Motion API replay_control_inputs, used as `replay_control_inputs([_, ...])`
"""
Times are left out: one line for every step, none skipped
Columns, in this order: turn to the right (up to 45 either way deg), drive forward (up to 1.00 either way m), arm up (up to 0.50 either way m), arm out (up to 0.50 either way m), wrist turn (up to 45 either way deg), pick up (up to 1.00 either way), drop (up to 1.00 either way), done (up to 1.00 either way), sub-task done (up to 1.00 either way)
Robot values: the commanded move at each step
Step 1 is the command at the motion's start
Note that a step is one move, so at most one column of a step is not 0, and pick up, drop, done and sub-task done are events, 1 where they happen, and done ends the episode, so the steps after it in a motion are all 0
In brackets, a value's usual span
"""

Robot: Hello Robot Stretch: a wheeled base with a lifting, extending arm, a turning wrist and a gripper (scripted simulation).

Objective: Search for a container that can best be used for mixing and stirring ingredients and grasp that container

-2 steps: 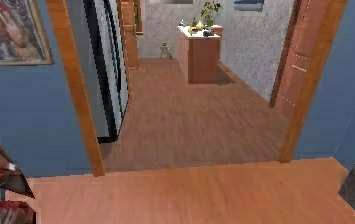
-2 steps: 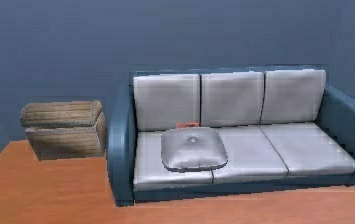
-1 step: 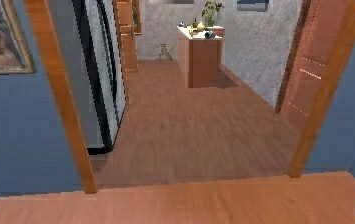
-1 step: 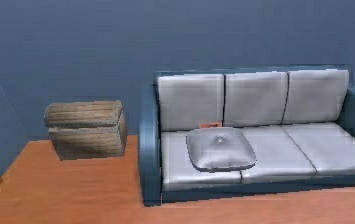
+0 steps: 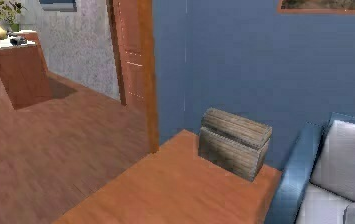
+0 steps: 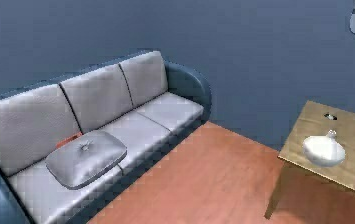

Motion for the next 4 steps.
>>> replay_control_inputs([30.0, 0.0, 0.0, 0.0, 0.0, 0.0, 0.0, 0.0, 0.0])
replay_control_inputs([0.0, 0.15, 0.0, 0.0, 0.0, 0.0, 0.0, 0.0, 0.0])
replay_control_inputs([-45.0, 0.0, 0.0, 0.0, 0.0, 0.0, 0.0, 0.0, 0.0])
replay_control_inputs([-33.0, 0.0, 0.0, 0.0, 0.0, 0.0, 0.0, 0.0, 0.0])
